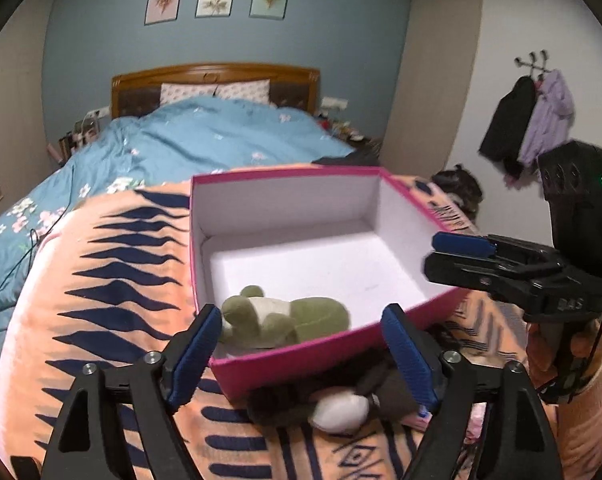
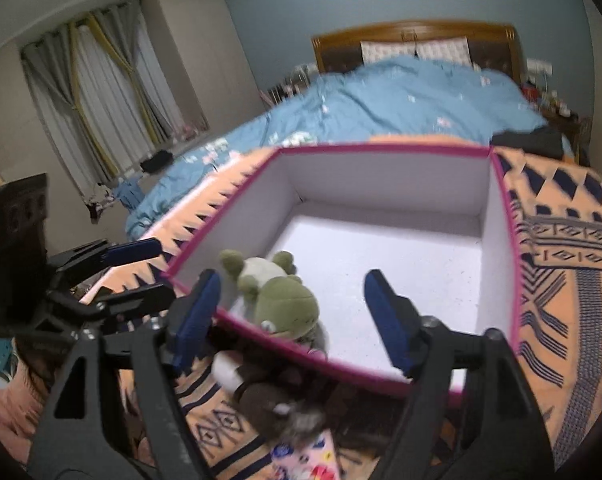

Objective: Organize objects
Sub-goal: 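Grasp the pink knitted bear with the right tool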

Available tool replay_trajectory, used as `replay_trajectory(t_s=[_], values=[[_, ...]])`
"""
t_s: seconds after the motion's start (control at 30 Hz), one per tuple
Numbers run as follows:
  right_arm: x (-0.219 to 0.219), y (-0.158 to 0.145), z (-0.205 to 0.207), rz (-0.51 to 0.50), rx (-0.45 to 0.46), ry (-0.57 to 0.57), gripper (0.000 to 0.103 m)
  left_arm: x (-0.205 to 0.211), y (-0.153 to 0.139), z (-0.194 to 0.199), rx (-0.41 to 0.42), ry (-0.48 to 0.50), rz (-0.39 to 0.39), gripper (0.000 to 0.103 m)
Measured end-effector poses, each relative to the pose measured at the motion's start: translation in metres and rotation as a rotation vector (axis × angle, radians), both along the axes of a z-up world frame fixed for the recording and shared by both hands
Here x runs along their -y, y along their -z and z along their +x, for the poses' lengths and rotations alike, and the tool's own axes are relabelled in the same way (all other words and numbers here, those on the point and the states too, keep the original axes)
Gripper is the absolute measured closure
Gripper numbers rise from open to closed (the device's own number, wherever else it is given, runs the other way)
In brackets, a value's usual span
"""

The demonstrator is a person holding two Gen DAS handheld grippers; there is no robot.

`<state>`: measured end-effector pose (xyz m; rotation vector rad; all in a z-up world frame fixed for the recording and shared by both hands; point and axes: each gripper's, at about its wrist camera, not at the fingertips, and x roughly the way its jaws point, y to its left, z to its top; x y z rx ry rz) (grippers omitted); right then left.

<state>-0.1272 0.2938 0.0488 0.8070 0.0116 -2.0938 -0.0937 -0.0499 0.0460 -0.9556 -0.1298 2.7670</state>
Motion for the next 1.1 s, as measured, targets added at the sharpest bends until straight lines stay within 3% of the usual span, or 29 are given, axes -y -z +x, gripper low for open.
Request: replay_trajectory(t_s=[0.2, 0.37, 0.6, 1.1], values=[[-0.034, -0.022, 0.057, -0.063, -0.098, -0.057, 0.019, 0.001, -0.012, 0.042, -0.064, 0.039, 0.032, 0.012], [-0.062, -0.017, 0.09, -0.083, -0.084, -0.094, 0.019, -0.001, -0.01, 0.073, -0.068, 0.087, 0.036, 0.012], [-0.066, 0.031, 0.124, 0.06, -0.017, -0.122, 0.019, -0.01, 0.014, 0.109, -0.025, 0.136, -0.011, 0.012], [-0.016, 0.106, 0.176, 0.266, 0.039, -0.306, 0.02, -0.002, 0.071, 0.121, 0.121, 0.095, 0.033, 0.012]])
